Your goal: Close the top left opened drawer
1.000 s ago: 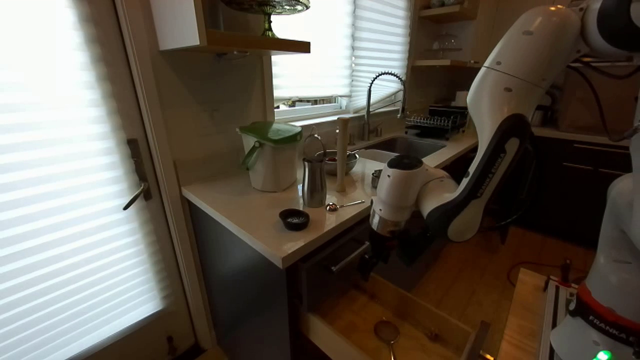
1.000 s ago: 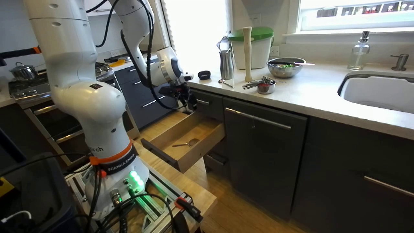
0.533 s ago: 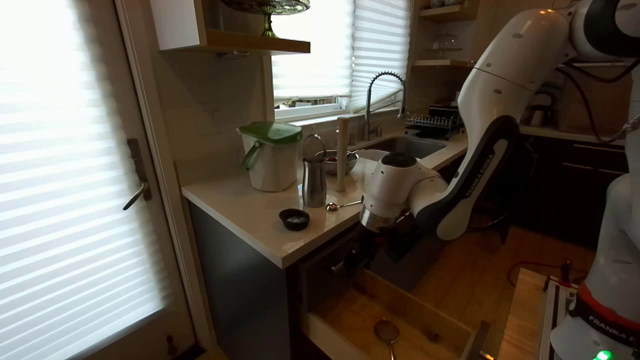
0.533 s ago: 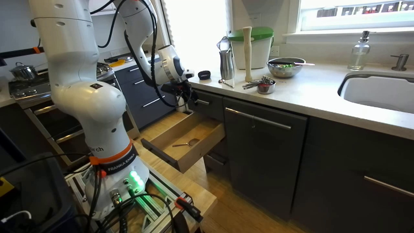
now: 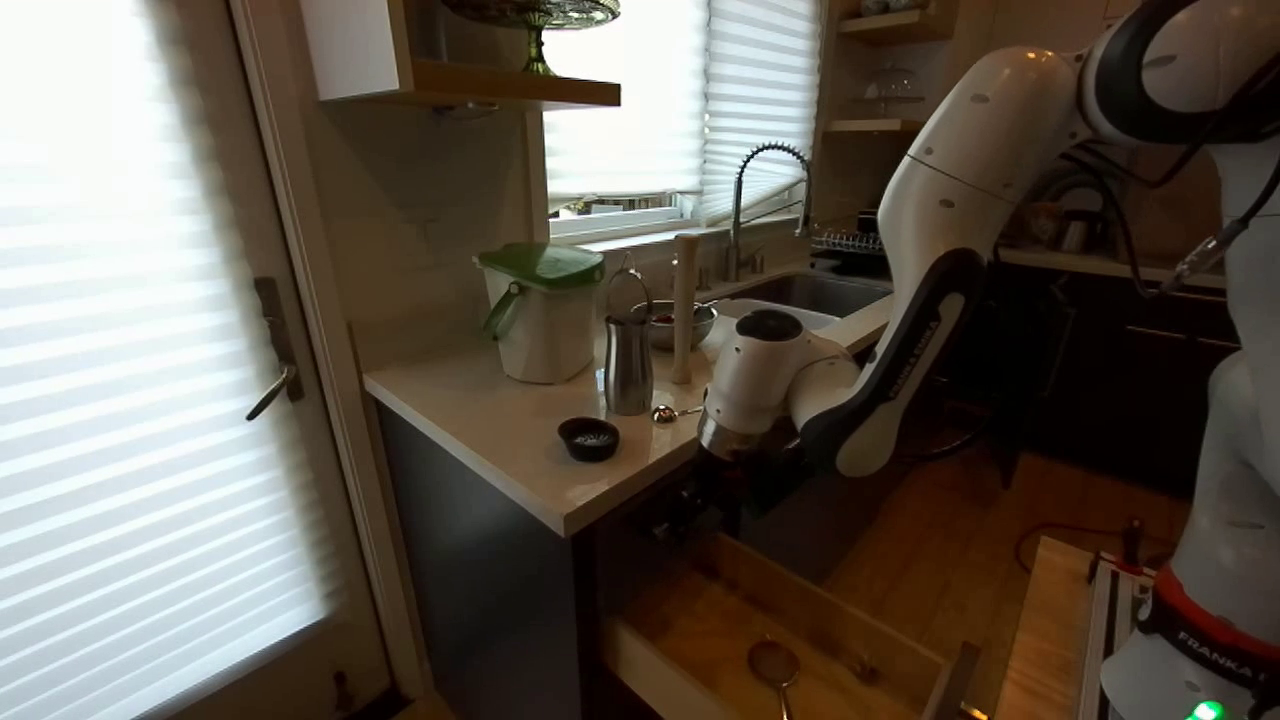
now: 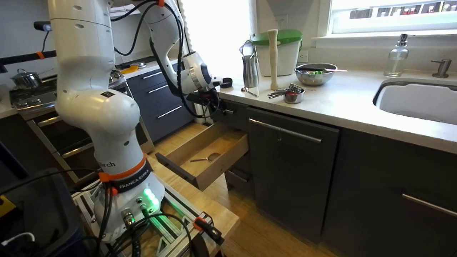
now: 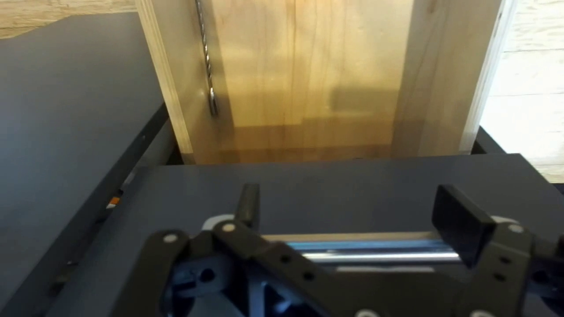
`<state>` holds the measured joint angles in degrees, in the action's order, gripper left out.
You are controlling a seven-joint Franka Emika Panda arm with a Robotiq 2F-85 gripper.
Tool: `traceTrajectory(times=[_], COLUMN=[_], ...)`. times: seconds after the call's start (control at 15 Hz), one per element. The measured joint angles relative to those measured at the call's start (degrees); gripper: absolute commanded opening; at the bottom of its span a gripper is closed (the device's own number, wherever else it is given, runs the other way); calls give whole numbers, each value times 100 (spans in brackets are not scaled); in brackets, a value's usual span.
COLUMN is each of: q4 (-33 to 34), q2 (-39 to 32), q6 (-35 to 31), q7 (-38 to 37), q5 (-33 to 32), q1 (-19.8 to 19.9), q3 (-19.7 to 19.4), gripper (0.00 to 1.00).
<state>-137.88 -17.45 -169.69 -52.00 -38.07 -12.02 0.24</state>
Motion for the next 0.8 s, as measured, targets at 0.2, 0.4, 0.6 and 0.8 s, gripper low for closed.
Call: traceTrajectory(times=[0.2,0.4,0.6,0.8], q4=[129,125,-97,-456], q2=[-105,-111,-103,12], q6=[-6,40,370,843], q7=[-184,-201,497,1748], q5=[-189,-212,470,1718], q1=[-145,-214,-10,341], q3=[-241,-284,219,1082], gripper=[100,100,100,100])
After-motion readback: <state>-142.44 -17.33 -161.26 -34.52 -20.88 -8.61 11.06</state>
